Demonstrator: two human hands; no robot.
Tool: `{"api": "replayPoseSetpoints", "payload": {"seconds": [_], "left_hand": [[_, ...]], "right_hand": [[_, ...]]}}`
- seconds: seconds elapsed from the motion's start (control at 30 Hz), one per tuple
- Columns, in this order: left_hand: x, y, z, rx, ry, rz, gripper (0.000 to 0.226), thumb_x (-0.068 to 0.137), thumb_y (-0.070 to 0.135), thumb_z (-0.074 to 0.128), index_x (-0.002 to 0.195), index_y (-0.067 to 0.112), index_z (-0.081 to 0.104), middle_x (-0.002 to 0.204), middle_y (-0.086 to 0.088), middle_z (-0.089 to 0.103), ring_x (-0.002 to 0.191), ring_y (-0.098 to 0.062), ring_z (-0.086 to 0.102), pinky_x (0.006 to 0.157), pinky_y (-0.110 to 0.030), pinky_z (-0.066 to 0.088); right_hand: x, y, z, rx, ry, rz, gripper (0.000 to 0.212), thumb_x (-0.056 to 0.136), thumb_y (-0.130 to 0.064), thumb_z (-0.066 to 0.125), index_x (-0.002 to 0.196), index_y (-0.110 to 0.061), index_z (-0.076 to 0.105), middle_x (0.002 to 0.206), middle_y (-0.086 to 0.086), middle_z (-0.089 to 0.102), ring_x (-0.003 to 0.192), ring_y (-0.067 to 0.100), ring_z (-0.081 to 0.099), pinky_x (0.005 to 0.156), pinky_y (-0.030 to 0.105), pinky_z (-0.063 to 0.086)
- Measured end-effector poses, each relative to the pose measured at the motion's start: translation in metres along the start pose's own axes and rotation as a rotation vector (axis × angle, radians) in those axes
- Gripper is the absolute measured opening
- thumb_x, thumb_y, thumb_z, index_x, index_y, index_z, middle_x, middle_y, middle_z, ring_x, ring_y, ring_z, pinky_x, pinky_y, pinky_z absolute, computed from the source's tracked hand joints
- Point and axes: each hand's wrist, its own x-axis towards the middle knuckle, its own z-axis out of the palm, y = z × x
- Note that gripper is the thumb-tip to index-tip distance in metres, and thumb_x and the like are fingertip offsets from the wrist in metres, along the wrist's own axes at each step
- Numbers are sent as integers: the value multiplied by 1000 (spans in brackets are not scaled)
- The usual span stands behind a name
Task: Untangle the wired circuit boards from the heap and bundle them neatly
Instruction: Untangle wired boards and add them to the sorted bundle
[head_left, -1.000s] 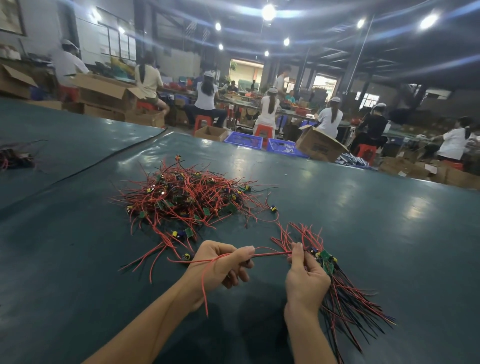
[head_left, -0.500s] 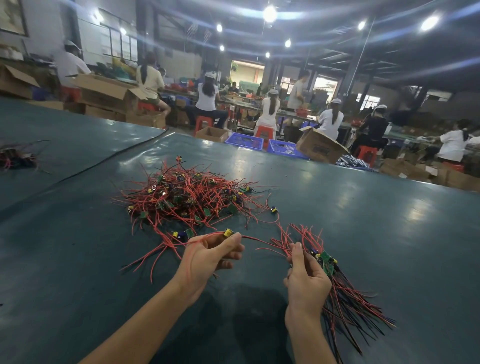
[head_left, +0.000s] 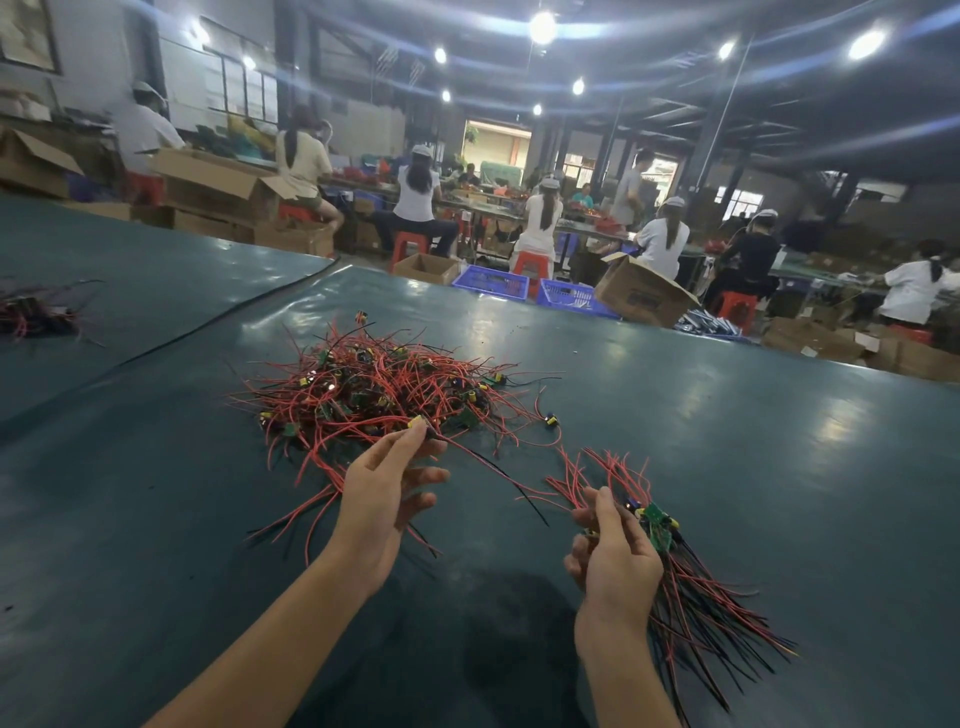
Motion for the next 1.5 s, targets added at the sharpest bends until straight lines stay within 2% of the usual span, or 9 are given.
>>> {"api": "replayPoseSetpoints", "payload": {"seconds": [0.27,0.47,0.63,0.8,0.93,1.1,1.2,1.37,1.5], "left_hand": [[-9,-6,6,242,-314,-152,31,84,45,51,71,16,56,68,-4,62,58,-17,58,54,-24,46],[-14,-13,10,463,-512,-230,31,80,39,68,78,9,76,58,-6,60,50,-15,57,52,-22,46],[-13,-18,9,471,-545,-265,55,70,49,67,85,-4,71,59,-9,63,50,-15,57,55,-24,46],[-13,-21,8,290,-492,-351,30,87,35,55,67,19,71,70,-5,65,61,-15,60,57,-23,47],[-18,-33,7,459,-509,-211,8,90,19,66,83,15,67,74,-5,67,66,-16,62,61,-23,50],[-21,-39,12,420,-380,-126,55,73,66,69,84,12,73,75,-14,69,66,-29,66,64,-28,53],[-18,-37,13,398,-329,-103,46,82,52,60,88,10,77,82,-17,74,75,-32,71,68,-31,56],[-21,-25,17,458,-307,68,44,90,35,56,55,10,63,52,-9,55,46,-17,51,44,-27,42],[-20,-18,16,507,-344,86,45,97,29,52,59,7,56,52,-3,52,46,-14,49,41,-25,43]], "right_hand": [[-16,4,8,-145,-321,134,34,82,-44,63,78,-14,79,57,-4,56,40,5,37,37,17,29],[-26,6,13,-205,-460,277,51,65,-60,68,72,-9,74,53,-1,46,45,11,37,45,20,33],[-27,8,15,-160,-534,343,40,63,-47,76,82,-12,78,63,5,63,52,16,52,59,32,44],[-25,3,15,21,-435,392,31,74,-35,71,81,-6,78,80,17,73,62,26,70,59,34,58],[-26,0,12,29,-392,336,30,75,-36,68,79,-8,79,86,20,73,70,31,67,58,36,54],[-32,1,14,-65,-487,298,32,76,-35,67,85,-7,79,93,25,73,79,35,69,74,42,56],[-36,2,17,-91,-451,291,33,71,-37,70,81,-7,79,85,30,65,75,39,61,74,45,52],[-21,0,11,-64,-256,238,27,79,-37,68,85,-14,80,56,0,42,44,10,34,41,20,32],[1,-9,-1,43,-57,208,20,93,-28,63,87,-13,75,47,-12,40,32,2,24,32,14,21]]}}
